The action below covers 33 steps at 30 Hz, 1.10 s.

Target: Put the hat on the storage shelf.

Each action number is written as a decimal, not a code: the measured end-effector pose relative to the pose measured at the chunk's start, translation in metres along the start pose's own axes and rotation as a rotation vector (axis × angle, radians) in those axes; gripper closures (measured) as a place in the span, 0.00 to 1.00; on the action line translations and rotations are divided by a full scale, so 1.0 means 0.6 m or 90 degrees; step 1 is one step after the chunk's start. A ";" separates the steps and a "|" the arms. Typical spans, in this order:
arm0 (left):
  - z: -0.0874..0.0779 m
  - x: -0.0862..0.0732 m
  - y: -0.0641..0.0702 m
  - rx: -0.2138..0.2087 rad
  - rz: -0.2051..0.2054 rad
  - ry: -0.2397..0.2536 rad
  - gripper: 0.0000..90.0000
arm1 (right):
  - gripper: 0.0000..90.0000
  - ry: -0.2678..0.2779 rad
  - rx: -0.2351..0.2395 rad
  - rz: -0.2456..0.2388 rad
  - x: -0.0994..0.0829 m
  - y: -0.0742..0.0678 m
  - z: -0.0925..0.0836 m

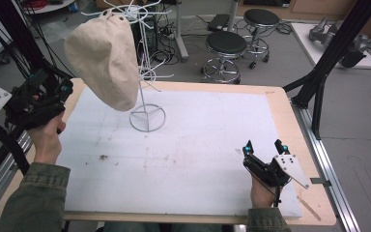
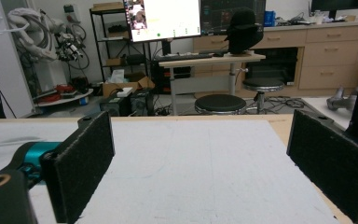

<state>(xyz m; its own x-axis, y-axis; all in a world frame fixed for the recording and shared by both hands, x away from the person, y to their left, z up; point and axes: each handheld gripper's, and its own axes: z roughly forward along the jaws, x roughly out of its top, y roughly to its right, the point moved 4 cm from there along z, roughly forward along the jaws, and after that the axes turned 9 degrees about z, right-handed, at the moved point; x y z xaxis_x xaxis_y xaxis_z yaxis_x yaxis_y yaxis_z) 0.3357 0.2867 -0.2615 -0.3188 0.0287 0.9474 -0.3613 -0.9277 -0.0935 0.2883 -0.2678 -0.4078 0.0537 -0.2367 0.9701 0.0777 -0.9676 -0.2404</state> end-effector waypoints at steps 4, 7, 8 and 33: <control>-0.021 -0.011 0.010 0.005 0.009 -0.012 0.18 | 0.07 0.001 -0.001 0.000 0.000 0.001 0.000; -0.037 -0.025 0.017 0.008 0.009 -0.019 0.19 | 0.07 0.001 -0.001 0.001 0.000 0.001 0.000; -0.045 -0.033 0.021 0.008 0.011 -0.028 0.19 | 0.07 0.001 0.001 0.000 0.000 0.000 0.000; -0.113 -0.163 0.023 0.048 0.009 -0.130 0.19 | 0.07 -0.001 0.000 -0.001 -0.001 -0.001 0.000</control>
<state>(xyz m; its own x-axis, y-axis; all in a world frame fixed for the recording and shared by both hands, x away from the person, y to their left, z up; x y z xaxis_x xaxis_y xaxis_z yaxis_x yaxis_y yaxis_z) 0.3029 0.2964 -0.3761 -0.1371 -0.0533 0.9891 -0.2886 -0.9531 -0.0914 0.2882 -0.2674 -0.4080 0.0556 -0.2353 0.9703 0.0777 -0.9679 -0.2391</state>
